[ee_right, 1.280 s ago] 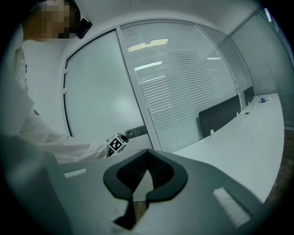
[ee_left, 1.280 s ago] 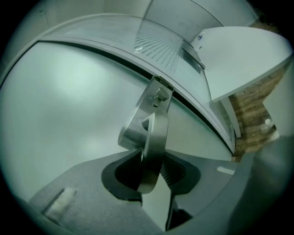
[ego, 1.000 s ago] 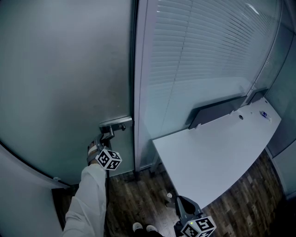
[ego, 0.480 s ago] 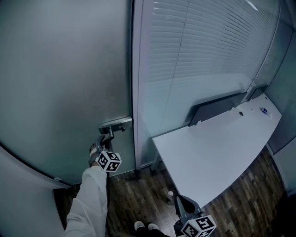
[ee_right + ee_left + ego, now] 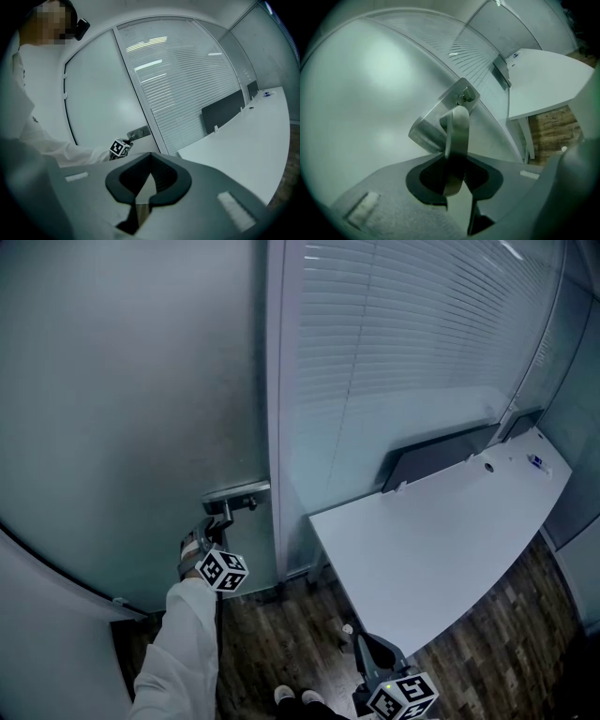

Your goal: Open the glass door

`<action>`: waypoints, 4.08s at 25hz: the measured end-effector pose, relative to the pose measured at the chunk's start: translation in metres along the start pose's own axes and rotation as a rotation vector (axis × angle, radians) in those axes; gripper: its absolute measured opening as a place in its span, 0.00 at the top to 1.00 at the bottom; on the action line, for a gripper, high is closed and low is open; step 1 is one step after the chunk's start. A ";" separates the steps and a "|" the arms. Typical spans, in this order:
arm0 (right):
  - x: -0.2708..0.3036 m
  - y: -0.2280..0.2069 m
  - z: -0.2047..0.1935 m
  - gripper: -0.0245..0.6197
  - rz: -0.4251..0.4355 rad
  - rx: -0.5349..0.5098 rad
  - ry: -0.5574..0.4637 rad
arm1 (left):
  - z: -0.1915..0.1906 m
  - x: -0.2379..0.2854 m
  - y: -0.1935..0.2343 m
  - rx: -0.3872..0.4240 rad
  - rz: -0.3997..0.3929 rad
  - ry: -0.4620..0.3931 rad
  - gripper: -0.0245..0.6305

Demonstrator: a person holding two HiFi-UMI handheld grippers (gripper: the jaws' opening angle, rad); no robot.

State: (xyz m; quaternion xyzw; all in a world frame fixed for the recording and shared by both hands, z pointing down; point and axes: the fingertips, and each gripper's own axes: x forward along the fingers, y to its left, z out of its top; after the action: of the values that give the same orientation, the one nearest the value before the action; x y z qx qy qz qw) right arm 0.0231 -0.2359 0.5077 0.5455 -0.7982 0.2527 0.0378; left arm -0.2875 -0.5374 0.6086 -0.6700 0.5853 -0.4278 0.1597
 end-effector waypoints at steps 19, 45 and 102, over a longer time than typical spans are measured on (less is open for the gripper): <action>-0.021 0.001 -0.003 0.96 0.014 0.013 -0.026 | 0.006 -0.026 0.012 0.307 0.057 0.070 0.80; -0.052 -0.003 -0.014 0.96 0.116 0.010 -0.033 | -0.003 -0.109 -0.014 0.398 0.067 0.063 0.80; -0.046 0.026 -0.003 0.96 0.281 -0.019 -0.034 | 0.025 -0.383 -0.020 -0.603 0.138 -0.222 0.96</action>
State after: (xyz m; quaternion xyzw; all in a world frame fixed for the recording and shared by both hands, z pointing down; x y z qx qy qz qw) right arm 0.0176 -0.1879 0.4848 0.4321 -0.8697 0.2385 -0.0062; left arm -0.2356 -0.1862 0.4603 -0.6883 0.7088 -0.1477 0.0453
